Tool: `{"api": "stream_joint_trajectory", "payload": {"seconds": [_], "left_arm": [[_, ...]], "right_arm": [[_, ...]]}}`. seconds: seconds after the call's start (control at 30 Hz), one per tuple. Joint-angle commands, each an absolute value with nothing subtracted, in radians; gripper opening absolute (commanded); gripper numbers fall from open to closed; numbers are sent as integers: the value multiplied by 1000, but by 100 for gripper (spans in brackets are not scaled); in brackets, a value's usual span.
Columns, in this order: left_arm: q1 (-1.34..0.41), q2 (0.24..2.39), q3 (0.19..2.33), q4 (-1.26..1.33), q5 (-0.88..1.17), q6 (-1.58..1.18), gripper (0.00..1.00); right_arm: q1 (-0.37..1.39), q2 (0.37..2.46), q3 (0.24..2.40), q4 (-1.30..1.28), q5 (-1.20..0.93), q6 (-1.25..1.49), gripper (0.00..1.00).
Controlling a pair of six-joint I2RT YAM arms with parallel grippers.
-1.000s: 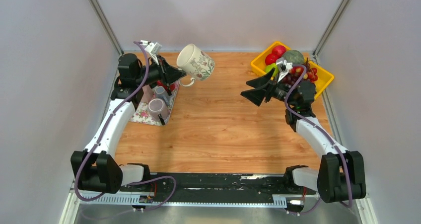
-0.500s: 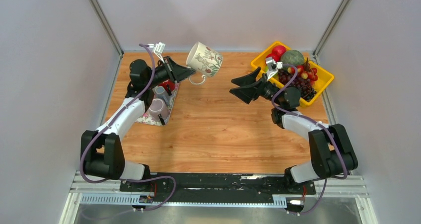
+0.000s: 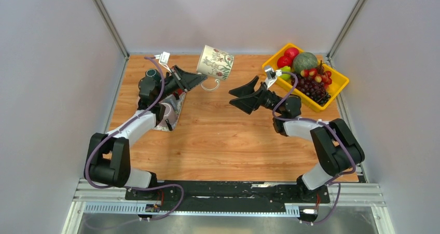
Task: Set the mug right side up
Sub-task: Turn over the cup on the tray.
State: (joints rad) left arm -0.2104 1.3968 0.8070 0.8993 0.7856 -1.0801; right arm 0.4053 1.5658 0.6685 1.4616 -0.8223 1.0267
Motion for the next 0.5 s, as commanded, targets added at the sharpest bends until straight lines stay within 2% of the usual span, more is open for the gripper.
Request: {"api": "stream_joint_trajectory", "payload": {"seconds": [0.0, 0.47], "left_arm": [[-230, 1345, 782, 1244, 679, -1181, 0], [-251, 1334, 698, 1378, 613, -1243, 0]], "right_arm": [[440, 1605, 710, 1589, -788, 1019, 92], [489, 1736, 852, 1580, -748, 1014, 85]]}}
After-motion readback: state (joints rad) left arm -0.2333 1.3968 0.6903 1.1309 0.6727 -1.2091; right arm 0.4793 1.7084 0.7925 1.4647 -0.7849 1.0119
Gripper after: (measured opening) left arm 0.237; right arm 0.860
